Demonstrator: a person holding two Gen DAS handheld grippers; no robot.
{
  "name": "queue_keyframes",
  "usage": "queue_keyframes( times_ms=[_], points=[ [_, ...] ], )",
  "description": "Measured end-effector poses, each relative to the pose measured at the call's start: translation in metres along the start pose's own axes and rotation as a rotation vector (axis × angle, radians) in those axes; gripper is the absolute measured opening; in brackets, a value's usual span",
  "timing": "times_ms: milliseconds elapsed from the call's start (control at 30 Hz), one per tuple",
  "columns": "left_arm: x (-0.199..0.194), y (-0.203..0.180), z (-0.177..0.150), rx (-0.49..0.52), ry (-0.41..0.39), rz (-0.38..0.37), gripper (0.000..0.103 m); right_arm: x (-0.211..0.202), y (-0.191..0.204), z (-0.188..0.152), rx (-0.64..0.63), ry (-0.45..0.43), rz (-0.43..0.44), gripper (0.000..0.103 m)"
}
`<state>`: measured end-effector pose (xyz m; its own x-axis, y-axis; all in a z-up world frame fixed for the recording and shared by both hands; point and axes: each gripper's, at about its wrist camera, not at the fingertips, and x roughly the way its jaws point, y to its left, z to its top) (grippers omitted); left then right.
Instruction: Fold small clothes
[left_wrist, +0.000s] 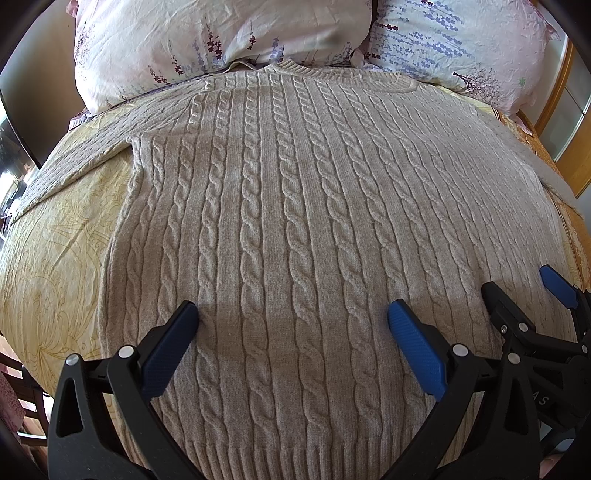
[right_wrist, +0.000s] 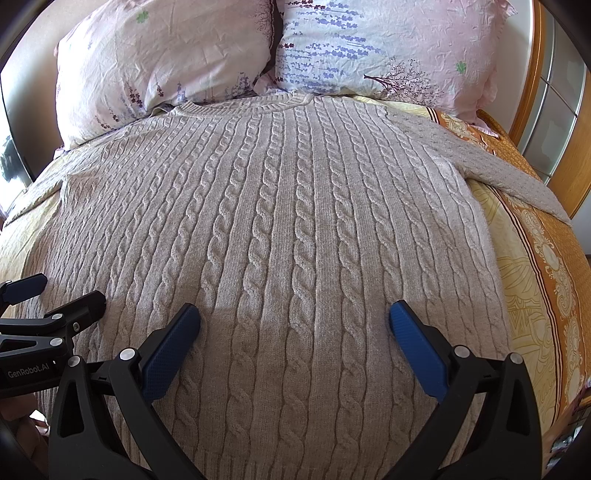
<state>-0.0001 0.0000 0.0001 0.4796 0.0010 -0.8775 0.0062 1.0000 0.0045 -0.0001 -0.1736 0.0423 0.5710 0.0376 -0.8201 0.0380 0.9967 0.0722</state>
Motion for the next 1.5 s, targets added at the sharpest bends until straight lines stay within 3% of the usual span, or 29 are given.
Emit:
queue_keyframes(
  times_ms=[833, 1267, 1400, 1500],
  points=[
    [0.0, 0.0, 0.0, 0.0, -0.001, 0.0, 0.101, 0.0, 0.0, 0.0, -0.001, 0.001, 0.0, 0.102],
    [0.001, 0.0, 0.005, 0.017, 0.034, -0.002, 0.101, 0.009, 0.008, 0.004, -0.026, 0.09, 0.017, 0.102],
    [0.003, -0.001, 0.007, 0.032, 0.035, -0.002, 0.101, 0.012, 0.007, 0.01, -0.068, 0.15, 0.045, 0.102],
    [0.005, -0.001, 0.016, 0.045, 0.041, -0.008, 0.101, 0.012, 0.005, 0.009, -0.109, 0.135, 0.081, 0.102]
  ],
)
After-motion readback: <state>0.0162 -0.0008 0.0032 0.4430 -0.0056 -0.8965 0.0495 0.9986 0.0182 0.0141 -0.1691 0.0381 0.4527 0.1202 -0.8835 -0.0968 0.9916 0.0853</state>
